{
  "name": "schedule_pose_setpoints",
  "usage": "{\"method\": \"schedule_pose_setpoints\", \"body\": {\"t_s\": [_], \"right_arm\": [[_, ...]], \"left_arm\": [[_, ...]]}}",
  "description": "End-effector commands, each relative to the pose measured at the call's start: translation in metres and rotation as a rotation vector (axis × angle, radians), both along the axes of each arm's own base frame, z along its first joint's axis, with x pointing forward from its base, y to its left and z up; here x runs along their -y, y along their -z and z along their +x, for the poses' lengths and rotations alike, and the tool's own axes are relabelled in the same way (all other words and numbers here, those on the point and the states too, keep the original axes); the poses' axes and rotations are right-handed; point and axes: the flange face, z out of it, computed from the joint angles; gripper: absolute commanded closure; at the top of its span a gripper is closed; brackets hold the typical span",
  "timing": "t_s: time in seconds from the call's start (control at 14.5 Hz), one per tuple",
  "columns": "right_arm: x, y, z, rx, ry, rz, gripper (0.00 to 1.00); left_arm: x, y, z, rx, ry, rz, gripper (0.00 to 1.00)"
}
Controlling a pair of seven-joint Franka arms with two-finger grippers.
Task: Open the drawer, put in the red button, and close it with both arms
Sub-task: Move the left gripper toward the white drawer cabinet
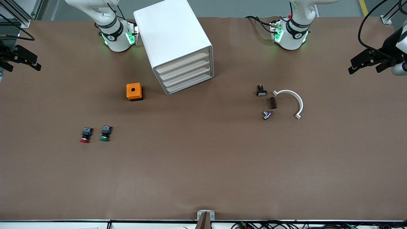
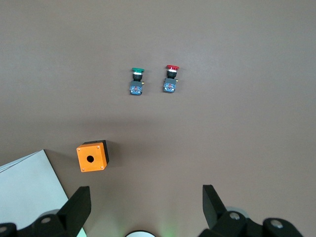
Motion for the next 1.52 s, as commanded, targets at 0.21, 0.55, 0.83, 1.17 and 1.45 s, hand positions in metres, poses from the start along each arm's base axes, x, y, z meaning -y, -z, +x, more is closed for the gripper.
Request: {"method": "schedule_pose_setpoints", "body": {"t_s": [0.21,0.55,0.83,1.17,1.45], "right_arm": [[0.0,-0.004,-0.009,0.009,0.009,0.002,0.0],[0.0,-0.004,-0.008,0.012,0.009,0.001,0.0],[0.0,-0.004,-0.008,0.01,0.009,0.002,0.0],[0.0,-0.004,-0.008,0.01,0.009,0.002,0.0],[-0.001,-0.004,-0.008,0.012,0.007,0.001,0.0]], "left_arm": [[-0.002,0.0,0.004,-0.016,-0.005,0.009,0.0],[-0.005,0.033,0.02,-0.088,-0.089,0.015,0.0],[0.011,0.073,0.04,-0.151,-0.122,0.033,0.0],[0.065,0.135,0.062,-0.237,-0.19,0.069,0.0],[0.127,0.162,0.064,-0.288,-0.301,0.104,0.0]]}}
